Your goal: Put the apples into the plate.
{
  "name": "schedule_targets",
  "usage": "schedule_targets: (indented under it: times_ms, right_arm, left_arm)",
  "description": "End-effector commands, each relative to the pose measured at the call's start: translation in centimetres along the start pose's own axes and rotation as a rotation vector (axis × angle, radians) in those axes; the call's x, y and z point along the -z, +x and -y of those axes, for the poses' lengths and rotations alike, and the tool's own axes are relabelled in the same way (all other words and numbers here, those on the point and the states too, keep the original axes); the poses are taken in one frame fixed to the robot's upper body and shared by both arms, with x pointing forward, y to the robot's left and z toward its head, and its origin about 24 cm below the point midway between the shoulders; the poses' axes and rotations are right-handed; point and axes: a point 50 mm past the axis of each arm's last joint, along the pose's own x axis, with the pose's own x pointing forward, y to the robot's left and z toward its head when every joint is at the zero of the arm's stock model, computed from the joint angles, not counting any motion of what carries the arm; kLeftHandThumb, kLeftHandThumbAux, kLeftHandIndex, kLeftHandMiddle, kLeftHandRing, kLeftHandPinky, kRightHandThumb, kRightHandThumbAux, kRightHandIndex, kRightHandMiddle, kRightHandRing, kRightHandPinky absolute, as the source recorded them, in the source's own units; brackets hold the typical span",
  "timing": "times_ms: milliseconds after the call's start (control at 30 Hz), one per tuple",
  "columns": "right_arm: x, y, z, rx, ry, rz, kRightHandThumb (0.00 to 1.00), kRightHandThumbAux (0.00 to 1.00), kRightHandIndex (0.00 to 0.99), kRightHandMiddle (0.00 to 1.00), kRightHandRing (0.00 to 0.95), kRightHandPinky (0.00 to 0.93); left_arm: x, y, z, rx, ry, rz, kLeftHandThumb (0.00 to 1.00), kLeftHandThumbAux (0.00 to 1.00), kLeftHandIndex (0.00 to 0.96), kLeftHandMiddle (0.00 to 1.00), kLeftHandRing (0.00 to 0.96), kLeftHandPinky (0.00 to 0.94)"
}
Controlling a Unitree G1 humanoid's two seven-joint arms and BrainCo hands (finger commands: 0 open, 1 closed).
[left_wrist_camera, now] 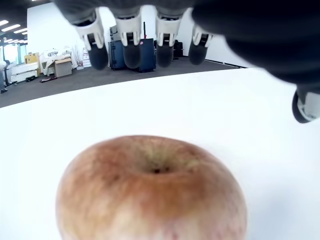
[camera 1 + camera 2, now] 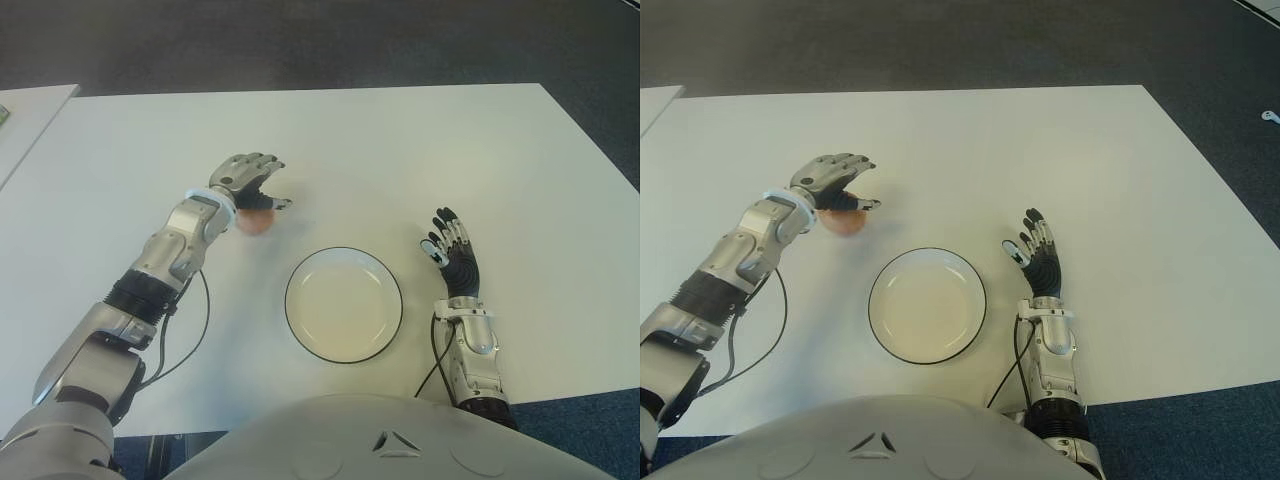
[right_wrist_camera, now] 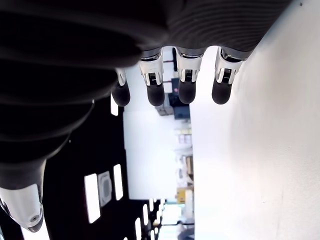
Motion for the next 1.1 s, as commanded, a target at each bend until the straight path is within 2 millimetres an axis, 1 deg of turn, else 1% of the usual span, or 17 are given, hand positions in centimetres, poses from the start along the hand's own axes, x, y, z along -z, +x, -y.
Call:
schedule_targets:
  times_ms: [33, 567, 1100]
  right_arm:
    - [3.6, -2.7, 0.5, 0.030, 0.019, -0.210, 0.111, 0.604, 0.038, 0.066, 0.018, 0.006]
    - [3.5, -2.9, 0.6, 0.038, 0.025, -0.205, 0.133, 0.609, 0.051, 0.073, 0.024, 0.006]
    - [3.4, -3.0, 0.7, 0.038, 0.020, -0.204, 0.132, 0.602, 0.049, 0.066, 0.023, 0.019]
  left_arm:
    - [0.2, -0.4, 0.7, 0.041, 0.002, -0.003, 0.252, 0.254, 0.000, 0.000, 0.000, 0.000]
    - [0.4, -0.7, 1.2, 0.068, 0.017, -0.016, 0.252, 0.248, 0.000, 0.000, 0.000, 0.000]
    - [0.4, -1.1, 2.5, 0.105, -0.014, -0.018, 0.240, 0.256, 0.000, 0.000, 0.000, 0.000]
